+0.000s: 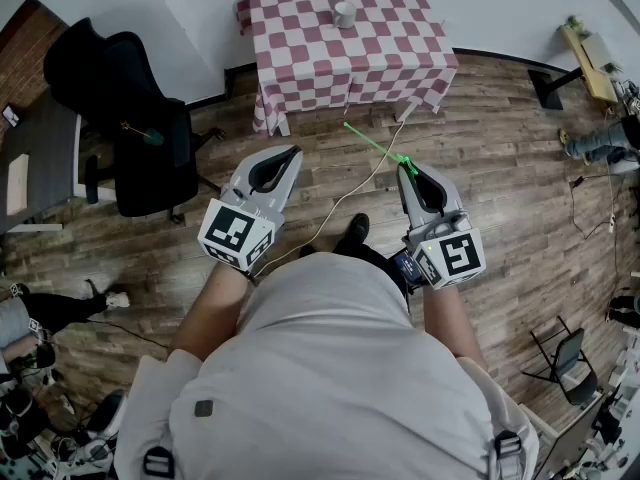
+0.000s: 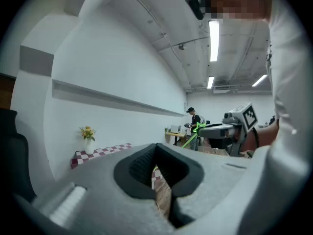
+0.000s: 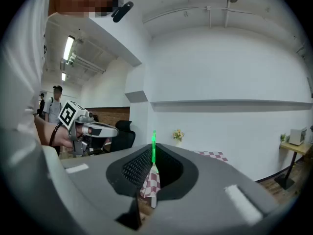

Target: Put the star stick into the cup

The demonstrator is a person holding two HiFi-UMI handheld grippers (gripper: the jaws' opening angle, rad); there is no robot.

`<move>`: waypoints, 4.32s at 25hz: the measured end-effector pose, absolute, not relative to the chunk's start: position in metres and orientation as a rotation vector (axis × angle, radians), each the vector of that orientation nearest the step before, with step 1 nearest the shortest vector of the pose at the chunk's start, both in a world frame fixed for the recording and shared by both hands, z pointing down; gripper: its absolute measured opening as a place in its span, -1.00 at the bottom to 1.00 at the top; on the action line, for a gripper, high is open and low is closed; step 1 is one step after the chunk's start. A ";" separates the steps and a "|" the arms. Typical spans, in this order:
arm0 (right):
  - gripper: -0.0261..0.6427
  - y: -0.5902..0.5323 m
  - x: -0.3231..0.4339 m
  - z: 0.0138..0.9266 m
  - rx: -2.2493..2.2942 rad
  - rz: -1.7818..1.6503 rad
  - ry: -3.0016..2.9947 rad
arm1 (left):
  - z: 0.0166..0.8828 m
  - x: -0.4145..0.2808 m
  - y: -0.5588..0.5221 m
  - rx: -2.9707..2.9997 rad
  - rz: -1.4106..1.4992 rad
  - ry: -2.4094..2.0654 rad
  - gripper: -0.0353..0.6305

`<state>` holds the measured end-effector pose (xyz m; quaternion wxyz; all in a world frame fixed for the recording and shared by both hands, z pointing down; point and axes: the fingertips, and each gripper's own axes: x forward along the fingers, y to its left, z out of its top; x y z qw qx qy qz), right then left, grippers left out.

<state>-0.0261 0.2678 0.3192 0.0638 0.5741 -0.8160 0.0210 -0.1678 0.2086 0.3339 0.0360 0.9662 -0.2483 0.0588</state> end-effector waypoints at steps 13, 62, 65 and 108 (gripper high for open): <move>-0.84 0.226 0.035 0.332 1.700 0.103 -2.499 | 0.346 -0.114 0.170 2.933 0.226 -0.813 -0.88; -0.84 0.026 0.147 0.337 1.694 0.157 -2.522 | 0.351 0.001 -0.030 2.932 0.226 -0.793 -0.88; -0.84 0.002 0.133 0.333 1.705 0.155 -2.500 | 0.347 -0.015 -0.054 2.946 0.217 -0.772 -0.88; -0.84 -0.200 0.117 0.349 1.708 0.200 -2.460 | 0.368 -0.037 -0.238 2.896 0.239 -0.735 -0.88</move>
